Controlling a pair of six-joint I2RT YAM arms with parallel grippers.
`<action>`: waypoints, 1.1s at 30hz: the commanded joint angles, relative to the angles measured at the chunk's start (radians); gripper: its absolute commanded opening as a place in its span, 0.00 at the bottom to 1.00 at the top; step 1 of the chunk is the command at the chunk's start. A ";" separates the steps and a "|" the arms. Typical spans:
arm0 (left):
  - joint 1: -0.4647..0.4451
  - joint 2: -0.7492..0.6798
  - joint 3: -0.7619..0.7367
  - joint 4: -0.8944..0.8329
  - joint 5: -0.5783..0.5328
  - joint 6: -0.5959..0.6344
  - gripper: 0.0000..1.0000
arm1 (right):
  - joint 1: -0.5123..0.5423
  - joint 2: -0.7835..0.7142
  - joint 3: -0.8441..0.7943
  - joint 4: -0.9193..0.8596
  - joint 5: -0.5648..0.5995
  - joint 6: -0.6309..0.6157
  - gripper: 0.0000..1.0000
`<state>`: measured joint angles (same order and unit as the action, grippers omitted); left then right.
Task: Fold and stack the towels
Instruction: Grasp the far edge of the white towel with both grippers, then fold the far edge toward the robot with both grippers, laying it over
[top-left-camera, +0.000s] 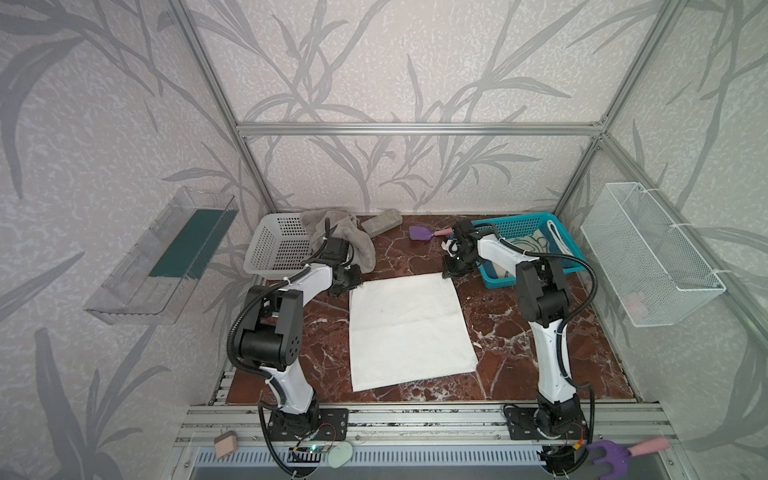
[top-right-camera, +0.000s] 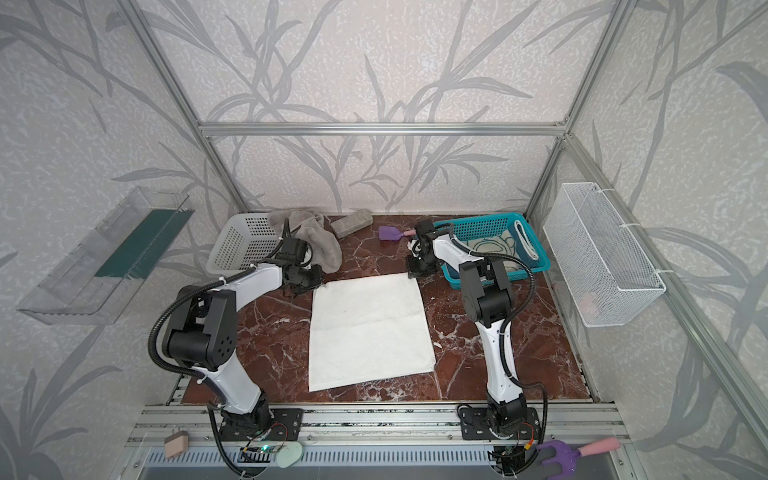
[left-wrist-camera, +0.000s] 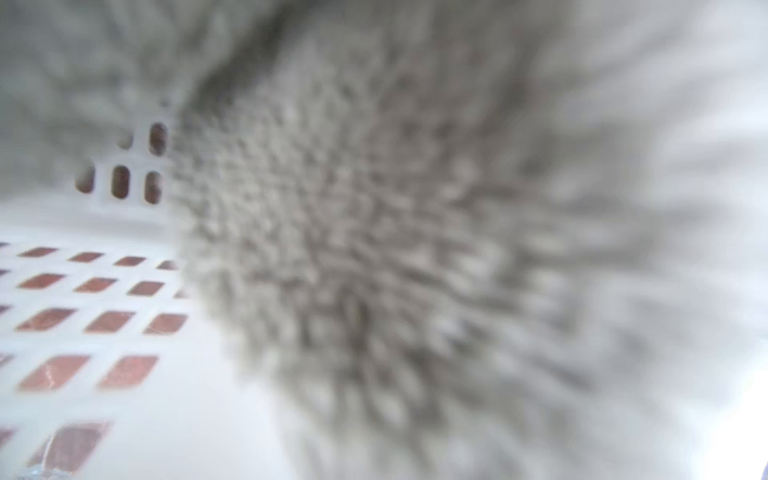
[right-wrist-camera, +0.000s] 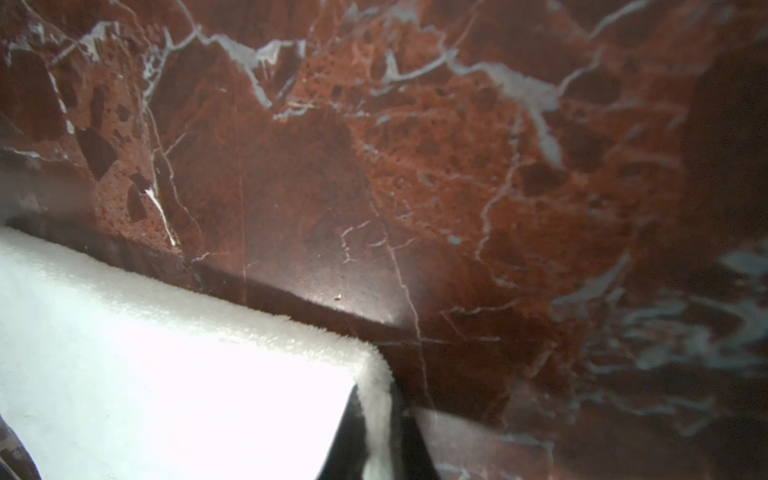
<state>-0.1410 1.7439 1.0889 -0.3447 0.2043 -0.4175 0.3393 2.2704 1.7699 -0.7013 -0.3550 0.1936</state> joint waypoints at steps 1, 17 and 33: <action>0.003 -0.066 -0.019 0.012 0.006 0.028 0.00 | 0.000 -0.034 -0.027 0.047 -0.035 -0.003 0.00; 0.004 -0.335 -0.151 0.094 0.029 0.046 0.00 | -0.002 -0.399 -0.291 0.168 0.025 -0.093 0.00; 0.018 -0.563 -0.557 0.296 0.122 -0.136 0.00 | 0.000 -0.668 -0.812 0.465 0.004 -0.070 0.00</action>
<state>-0.1287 1.2293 0.5468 -0.0967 0.3122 -0.5156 0.3405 1.6279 0.9569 -0.2848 -0.3534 0.1226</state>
